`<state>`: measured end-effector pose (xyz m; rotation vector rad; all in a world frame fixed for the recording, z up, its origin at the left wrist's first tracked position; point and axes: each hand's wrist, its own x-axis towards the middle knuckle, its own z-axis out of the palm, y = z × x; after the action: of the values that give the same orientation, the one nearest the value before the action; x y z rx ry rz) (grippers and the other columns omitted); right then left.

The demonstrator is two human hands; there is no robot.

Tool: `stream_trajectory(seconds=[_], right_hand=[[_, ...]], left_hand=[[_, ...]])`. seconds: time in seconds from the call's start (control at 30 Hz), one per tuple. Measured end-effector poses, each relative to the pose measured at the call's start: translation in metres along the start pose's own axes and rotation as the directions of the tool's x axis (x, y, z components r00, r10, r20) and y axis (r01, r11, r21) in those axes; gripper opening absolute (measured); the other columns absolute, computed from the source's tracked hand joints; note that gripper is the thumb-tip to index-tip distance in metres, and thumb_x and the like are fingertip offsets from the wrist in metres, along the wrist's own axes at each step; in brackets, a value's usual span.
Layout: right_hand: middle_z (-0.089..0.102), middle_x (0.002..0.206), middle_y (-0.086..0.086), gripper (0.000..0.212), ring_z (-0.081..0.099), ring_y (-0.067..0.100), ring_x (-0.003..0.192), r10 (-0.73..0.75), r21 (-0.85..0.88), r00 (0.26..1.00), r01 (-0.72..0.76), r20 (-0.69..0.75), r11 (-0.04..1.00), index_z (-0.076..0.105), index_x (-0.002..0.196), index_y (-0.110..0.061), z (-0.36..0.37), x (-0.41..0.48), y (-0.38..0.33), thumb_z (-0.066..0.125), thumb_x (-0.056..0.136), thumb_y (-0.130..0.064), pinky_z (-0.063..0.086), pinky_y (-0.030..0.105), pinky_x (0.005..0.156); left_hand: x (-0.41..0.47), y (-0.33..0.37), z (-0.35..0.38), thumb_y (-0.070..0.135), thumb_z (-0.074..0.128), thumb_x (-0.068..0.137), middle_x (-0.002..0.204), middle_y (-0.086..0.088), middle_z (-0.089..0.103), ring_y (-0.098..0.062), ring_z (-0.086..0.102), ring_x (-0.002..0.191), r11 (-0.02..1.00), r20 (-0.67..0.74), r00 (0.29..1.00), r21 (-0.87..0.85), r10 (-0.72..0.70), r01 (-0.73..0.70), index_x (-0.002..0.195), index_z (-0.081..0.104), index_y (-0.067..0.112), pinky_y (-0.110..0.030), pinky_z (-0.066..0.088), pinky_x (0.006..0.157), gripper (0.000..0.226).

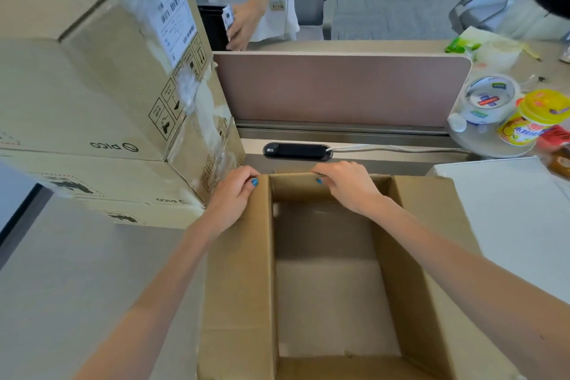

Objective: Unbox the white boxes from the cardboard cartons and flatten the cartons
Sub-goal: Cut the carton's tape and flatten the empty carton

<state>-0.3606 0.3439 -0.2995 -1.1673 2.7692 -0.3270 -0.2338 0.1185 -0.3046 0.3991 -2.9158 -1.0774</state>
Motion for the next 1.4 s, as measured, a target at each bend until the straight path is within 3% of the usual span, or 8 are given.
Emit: stream_trajectory(seconds=[0.27,0.43,0.6,0.8,0.9,1.0,1.23,1.4], right_hand=[[0.065,0.120,0.000,0.034,0.059,0.015,0.101,0.067,0.354,0.994,-0.032,-0.087,0.935,0.058,0.131,-0.023,-0.072,-0.028,-0.023,0.049,0.099,-0.014,0.053,0.032,0.091],[0.068,0.107,-0.009,0.024,0.061,0.007,0.095,0.050,0.566,0.989,0.037,-0.137,0.823,0.064,0.117,-0.027,-0.116,-0.053,-0.038,0.050,0.098,-0.034,0.053,0.033,0.089],[0.063,0.108,-0.009,0.053,0.062,0.011,0.093,-0.006,0.449,0.992,0.062,-0.127,0.891,0.052,0.123,-0.026,-0.149,-0.087,-0.057,0.059,0.084,-0.060,0.055,0.028,0.081],[0.062,0.083,0.000,0.025,0.060,0.020,0.068,-0.027,0.350,0.945,0.147,-0.325,0.925,0.051,0.106,-0.017,-0.167,-0.126,-0.067,0.060,0.092,-0.034,0.053,0.038,0.064],[0.063,0.083,0.003,0.018,0.060,0.023,0.067,0.013,0.384,0.934,0.134,-0.358,0.913,0.052,0.107,-0.015,-0.169,-0.137,-0.069,0.056,0.094,-0.027,0.055,0.044,0.065],[0.065,0.087,0.004,0.017,0.062,0.022,0.069,0.037,0.430,0.931,0.132,-0.363,0.893,0.054,0.109,-0.014,-0.170,-0.145,-0.067,0.054,0.095,-0.022,0.055,0.046,0.066],[0.066,0.083,0.005,0.015,0.059,0.025,0.067,0.027,0.454,0.871,0.229,-0.491,0.861,0.056,0.106,-0.010,-0.182,-0.170,-0.062,0.053,0.092,-0.008,0.051,0.045,0.062],[0.067,0.080,0.002,0.022,0.061,0.029,0.073,0.081,0.591,0.827,0.324,-0.556,0.739,0.060,0.099,-0.019,-0.196,-0.186,-0.052,0.057,0.087,-0.001,0.053,0.050,0.069]], left_hand=[[-0.011,0.076,-0.046,0.021,0.042,0.106,0.110,0.012,0.054,0.000,0.051,0.103,0.981,-0.224,0.973,-0.168,0.054,-0.094,0.114,0.054,0.024,-0.010,0.036,0.086,0.015],[-0.023,0.129,-0.071,0.016,0.045,0.104,0.104,0.011,0.058,0.005,0.053,0.098,0.961,-0.403,0.907,-0.180,0.124,-0.211,0.112,0.058,0.015,-0.005,0.039,0.081,0.015],[-0.041,0.172,-0.077,0.008,0.049,0.102,0.104,0.006,0.058,-0.011,0.055,0.103,0.937,-0.524,0.820,-0.107,0.230,-0.332,0.110,0.060,0.011,-0.018,0.042,0.090,0.014],[-0.064,0.213,-0.079,0.011,0.054,0.099,0.108,-0.003,0.061,-0.020,0.056,0.104,0.917,-0.601,0.739,-0.026,0.303,-0.397,0.108,0.062,0.009,-0.039,0.047,0.093,0.013],[-0.077,0.234,-0.079,0.009,0.063,0.095,0.100,-0.009,0.059,-0.015,0.061,0.093,0.898,-0.669,0.708,-0.137,0.227,-0.417,0.103,0.049,0.007,-0.030,0.052,0.083,0.017],[-0.086,0.244,-0.087,0.010,0.075,0.086,0.099,-0.009,0.055,-0.003,0.060,0.086,0.887,-0.676,0.719,-0.221,0.161,-0.406,0.098,0.045,0.009,-0.019,0.051,0.079,0.032],[-0.103,0.234,-0.103,0.028,0.070,0.092,0.121,0.005,0.059,-0.012,0.052,0.116,0.912,-0.562,0.769,-0.060,0.305,-0.406,0.117,0.059,0.020,-0.025,0.041,0.098,0.029],[-0.118,0.231,-0.117,0.050,0.055,0.092,0.113,0.015,0.063,-0.007,0.054,0.111,0.920,-0.491,0.805,-0.017,0.333,-0.391,0.117,0.060,0.031,-0.036,0.042,0.100,0.032]])
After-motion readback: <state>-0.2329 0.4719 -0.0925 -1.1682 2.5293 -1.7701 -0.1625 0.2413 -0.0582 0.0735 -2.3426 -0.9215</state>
